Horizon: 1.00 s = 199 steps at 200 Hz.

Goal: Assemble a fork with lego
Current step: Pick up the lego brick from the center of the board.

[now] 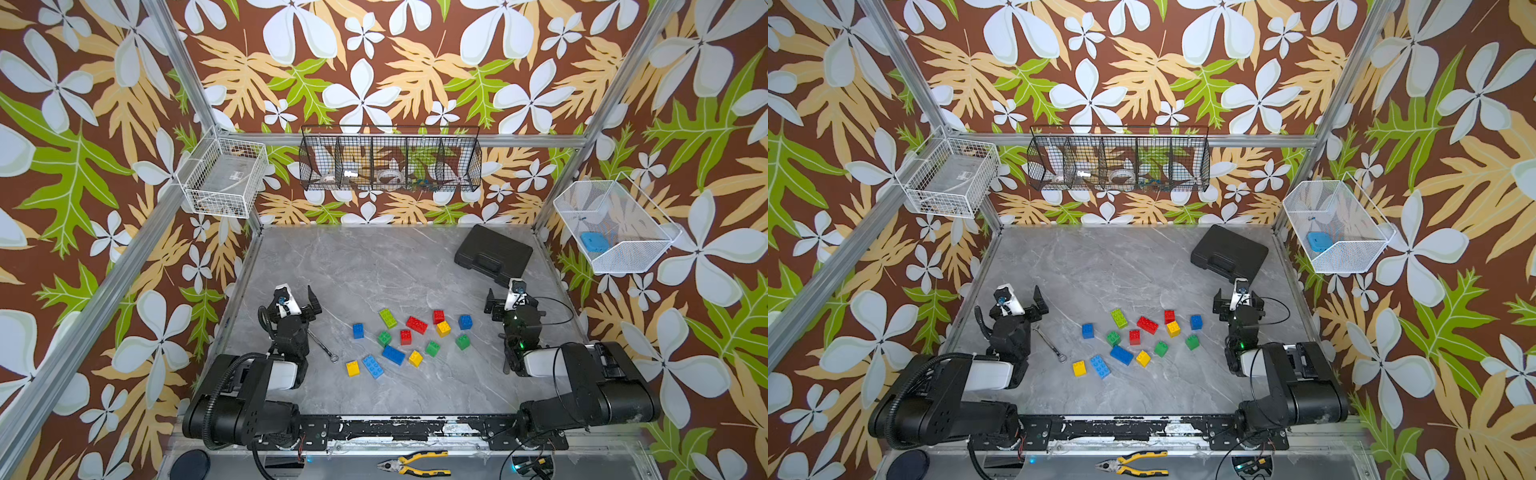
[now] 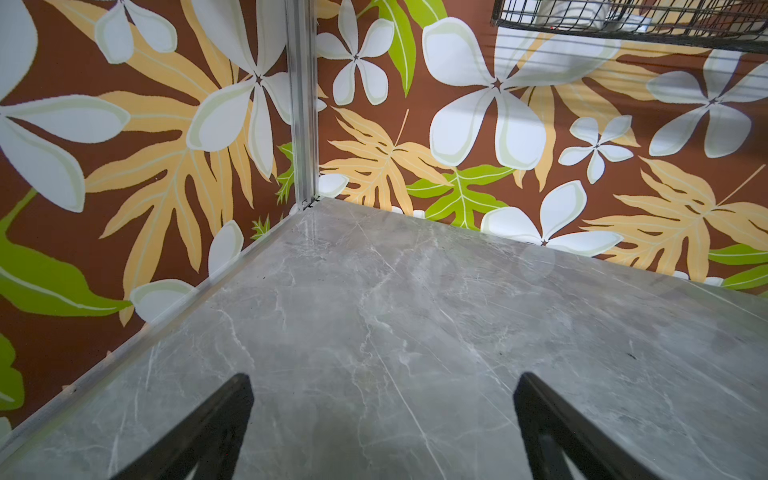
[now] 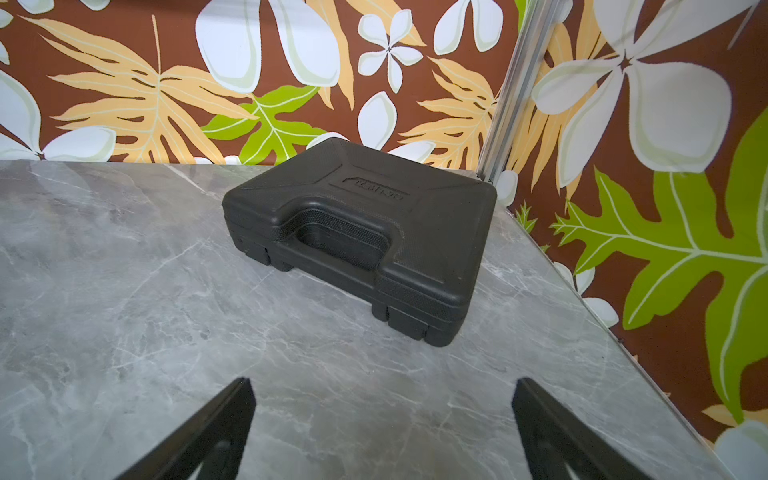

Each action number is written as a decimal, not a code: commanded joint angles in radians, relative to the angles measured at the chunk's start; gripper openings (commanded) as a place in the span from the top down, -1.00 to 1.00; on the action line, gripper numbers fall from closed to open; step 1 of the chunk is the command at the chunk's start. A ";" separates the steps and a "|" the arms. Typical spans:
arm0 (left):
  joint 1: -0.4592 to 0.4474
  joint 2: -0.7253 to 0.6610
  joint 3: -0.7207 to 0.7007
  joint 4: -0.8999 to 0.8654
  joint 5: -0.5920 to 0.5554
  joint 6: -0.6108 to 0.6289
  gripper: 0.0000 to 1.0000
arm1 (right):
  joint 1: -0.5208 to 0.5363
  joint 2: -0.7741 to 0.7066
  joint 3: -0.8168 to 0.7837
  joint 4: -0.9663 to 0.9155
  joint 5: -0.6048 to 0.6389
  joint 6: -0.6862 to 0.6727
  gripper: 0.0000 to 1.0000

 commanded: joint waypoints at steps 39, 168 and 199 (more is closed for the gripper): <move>0.000 0.001 0.003 0.021 -0.005 0.001 -1.00 | 0.000 0.001 0.005 0.006 0.011 0.002 -0.99; -0.003 -0.061 -0.067 0.105 0.045 0.021 -1.00 | 0.007 -0.038 -0.028 0.030 -0.005 -0.011 -0.99; -0.044 -0.285 -0.098 -0.054 -0.032 0.022 -1.00 | 0.026 -0.214 0.001 -0.159 0.028 -0.011 -0.99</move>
